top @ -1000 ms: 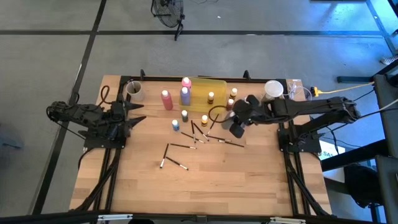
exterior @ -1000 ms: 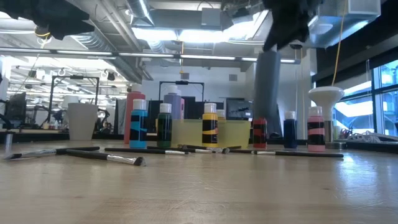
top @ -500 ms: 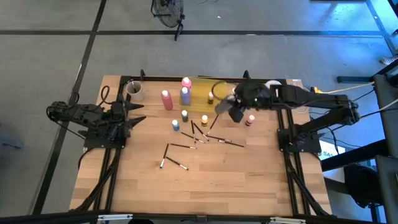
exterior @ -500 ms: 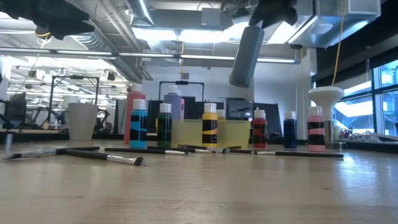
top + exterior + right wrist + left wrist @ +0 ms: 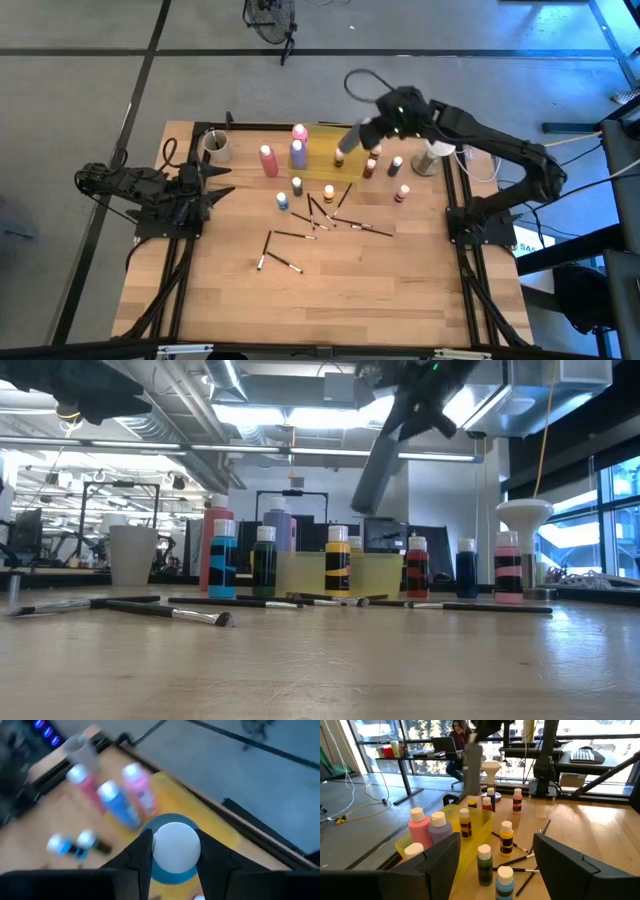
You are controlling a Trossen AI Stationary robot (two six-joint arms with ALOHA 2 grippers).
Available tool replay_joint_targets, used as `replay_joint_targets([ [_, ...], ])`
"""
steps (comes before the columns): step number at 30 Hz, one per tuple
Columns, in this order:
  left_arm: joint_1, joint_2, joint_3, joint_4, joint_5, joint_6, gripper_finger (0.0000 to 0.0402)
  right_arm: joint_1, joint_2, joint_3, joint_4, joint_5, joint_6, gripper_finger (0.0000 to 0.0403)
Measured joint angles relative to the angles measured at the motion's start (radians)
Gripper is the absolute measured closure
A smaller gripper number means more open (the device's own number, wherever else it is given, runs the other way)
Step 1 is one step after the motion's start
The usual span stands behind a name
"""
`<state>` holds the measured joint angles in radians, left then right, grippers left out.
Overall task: Pick & Place Paint Supplies
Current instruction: Put the large blue paint bottle into the yellow bin
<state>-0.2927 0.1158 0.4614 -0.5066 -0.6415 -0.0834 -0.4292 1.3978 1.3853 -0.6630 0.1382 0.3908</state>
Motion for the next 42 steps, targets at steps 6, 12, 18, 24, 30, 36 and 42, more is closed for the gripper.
replay_joint_targets([
  [6,0.000,0.000,0.000,0.000,0.004,0.000,0.0155,-0.080,0.101,0.000,0.099,0.017,0.041,0.0283],
  [12,0.000,0.000,0.000,0.000,0.005,0.000,0.0155,-0.116,0.184,0.000,0.127,0.037,0.095,0.0284],
  [18,0.000,0.000,0.000,0.000,0.005,0.000,0.0155,-0.117,0.196,0.000,0.102,0.079,0.093,0.0284],
  [24,0.000,0.000,0.000,0.000,0.005,0.000,0.0155,-0.119,0.197,0.000,0.078,0.136,0.124,0.0284],
  [30,0.000,0.000,0.000,0.000,0.005,0.000,0.0155,-0.118,0.197,0.000,0.039,0.156,0.145,0.0284],
  [36,0.000,0.000,0.000,0.001,0.006,0.000,0.0155,-0.115,0.232,0.000,0.052,0.168,0.165,0.0284],
  [42,0.000,0.000,0.000,0.001,0.038,0.000,0.0155,-0.111,0.294,0.000,0.057,0.148,0.181,0.0284],
])
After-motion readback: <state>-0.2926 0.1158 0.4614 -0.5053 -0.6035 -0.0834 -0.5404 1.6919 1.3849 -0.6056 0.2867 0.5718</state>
